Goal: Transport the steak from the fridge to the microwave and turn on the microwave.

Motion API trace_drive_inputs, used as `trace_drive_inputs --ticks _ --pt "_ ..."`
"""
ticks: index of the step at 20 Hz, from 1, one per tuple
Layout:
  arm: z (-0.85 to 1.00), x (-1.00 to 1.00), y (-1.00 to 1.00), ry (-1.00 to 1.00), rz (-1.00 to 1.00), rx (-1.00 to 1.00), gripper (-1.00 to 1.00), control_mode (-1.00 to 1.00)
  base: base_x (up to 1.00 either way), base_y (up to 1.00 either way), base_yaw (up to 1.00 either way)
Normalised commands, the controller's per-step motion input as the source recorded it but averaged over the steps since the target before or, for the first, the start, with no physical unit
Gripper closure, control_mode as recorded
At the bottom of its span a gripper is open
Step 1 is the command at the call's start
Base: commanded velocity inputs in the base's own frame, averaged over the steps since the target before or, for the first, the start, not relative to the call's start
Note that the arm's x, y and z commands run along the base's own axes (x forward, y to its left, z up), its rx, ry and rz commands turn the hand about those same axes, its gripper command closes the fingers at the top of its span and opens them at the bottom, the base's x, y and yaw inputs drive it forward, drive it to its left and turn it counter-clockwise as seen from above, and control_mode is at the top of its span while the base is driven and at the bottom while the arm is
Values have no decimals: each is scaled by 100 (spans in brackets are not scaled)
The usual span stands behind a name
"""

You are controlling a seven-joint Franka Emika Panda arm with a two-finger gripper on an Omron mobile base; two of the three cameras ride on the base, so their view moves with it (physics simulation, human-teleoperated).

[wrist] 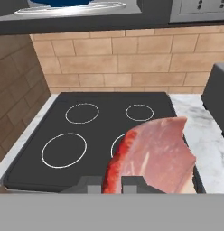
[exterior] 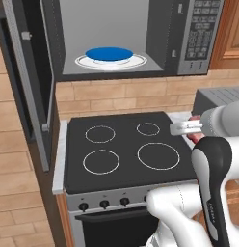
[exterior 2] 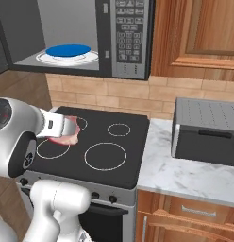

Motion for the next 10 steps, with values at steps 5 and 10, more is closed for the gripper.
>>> trace_drive_inputs --ticks 5,10 --pt "0 0 0 0 0 0 100 100 37 18 5" --pt "0 0 0 0 0 0 100 100 24 9 4"
